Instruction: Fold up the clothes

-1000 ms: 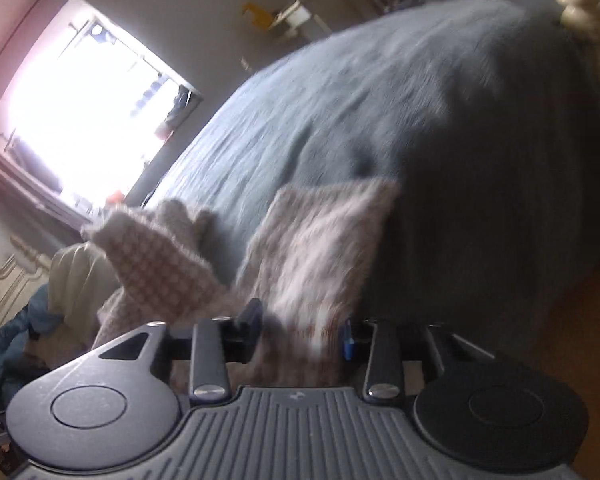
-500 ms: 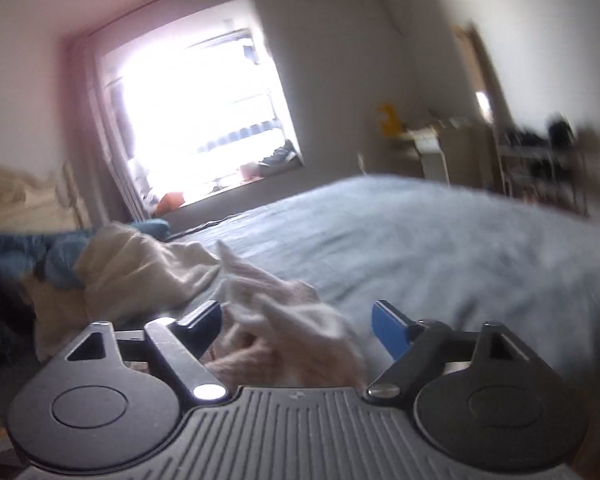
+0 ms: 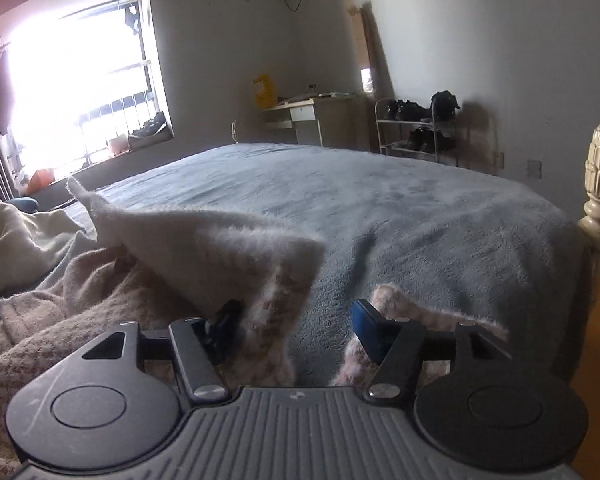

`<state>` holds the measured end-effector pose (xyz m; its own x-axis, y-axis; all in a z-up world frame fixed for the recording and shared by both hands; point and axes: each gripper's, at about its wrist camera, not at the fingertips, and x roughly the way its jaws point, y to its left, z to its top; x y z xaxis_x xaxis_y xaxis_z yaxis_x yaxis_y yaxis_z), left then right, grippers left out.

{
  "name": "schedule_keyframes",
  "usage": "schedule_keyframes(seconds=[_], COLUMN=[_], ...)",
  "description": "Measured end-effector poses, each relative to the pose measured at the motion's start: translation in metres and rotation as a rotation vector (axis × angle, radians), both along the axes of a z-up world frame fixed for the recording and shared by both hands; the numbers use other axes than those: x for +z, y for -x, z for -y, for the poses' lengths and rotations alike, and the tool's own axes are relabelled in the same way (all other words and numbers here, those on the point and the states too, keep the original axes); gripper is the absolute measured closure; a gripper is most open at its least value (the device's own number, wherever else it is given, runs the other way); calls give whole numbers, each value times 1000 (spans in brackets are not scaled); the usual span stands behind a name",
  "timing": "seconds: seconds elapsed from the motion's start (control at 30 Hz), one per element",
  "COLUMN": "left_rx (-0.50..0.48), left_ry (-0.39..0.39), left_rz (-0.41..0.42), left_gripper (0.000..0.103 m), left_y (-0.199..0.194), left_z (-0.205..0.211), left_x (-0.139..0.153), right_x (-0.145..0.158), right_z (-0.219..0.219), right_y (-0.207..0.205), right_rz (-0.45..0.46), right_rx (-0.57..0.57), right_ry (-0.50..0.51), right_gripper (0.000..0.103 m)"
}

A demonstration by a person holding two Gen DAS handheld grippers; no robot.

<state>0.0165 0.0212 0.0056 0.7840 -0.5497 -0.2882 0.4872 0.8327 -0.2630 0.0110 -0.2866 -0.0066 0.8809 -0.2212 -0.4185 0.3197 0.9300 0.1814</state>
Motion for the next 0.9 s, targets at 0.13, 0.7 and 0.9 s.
schedule_keyframes(seconds=[0.13,0.7,0.9], left_rx=[60,-157,-184], left_ry=[-70,-655,-685], left_rz=[72,217,156], left_gripper=[21,5,3], left_y=[-39,-234,-269], left_z=[16,155,163], left_x=[19,-5,-18], right_x=[0,-14,-21], right_z=[3,71,76], right_y=[-5,12,10], right_rz=[61,232,266], right_rx=[40,127,142], right_ry=[-32,-283,-295], right_gripper=[79,87,87])
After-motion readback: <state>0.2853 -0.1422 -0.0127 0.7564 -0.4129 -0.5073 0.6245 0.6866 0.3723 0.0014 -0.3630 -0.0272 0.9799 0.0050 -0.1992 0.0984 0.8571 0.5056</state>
